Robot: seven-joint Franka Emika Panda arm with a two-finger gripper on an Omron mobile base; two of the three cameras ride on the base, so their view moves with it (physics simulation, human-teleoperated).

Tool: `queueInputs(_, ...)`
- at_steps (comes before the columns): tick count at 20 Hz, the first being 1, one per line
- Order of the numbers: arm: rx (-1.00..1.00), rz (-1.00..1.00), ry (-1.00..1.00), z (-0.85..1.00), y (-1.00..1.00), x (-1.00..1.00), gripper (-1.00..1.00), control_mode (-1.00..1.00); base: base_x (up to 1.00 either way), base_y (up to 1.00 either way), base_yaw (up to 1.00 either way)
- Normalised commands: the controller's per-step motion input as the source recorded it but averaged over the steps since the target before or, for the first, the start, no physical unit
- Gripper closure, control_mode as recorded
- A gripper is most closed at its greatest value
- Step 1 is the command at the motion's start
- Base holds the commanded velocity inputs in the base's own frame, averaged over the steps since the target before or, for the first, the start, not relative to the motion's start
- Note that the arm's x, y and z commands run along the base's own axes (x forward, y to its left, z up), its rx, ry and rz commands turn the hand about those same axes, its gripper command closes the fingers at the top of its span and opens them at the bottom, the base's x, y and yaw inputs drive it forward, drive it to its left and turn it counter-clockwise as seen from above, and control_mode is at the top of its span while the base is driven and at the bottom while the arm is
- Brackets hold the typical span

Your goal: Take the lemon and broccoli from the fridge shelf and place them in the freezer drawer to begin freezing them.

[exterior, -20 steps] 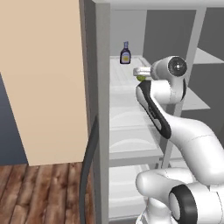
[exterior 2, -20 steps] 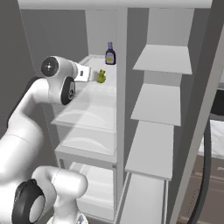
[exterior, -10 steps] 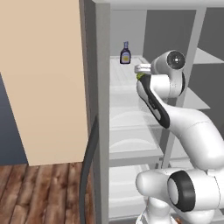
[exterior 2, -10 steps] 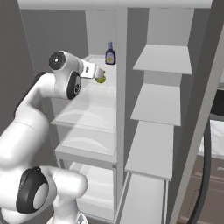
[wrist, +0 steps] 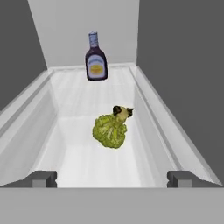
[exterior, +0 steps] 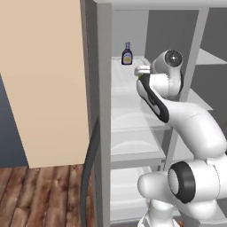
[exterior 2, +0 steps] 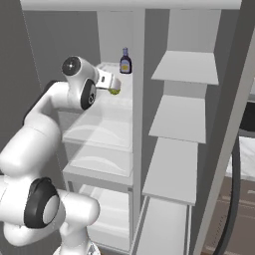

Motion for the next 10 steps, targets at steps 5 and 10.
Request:
queueInputs(5, 0.0, 0.0, 0.1, -0.11, 0.0, 0.3, -1.0, -1.0, 0.0, 0.0, 0.0)
queueInputs(10, 0.0, 0.0, 0.03, -0.19, 0.0, 0.21, -1.0, -1.0, 0.0, 0.0, 0.0)
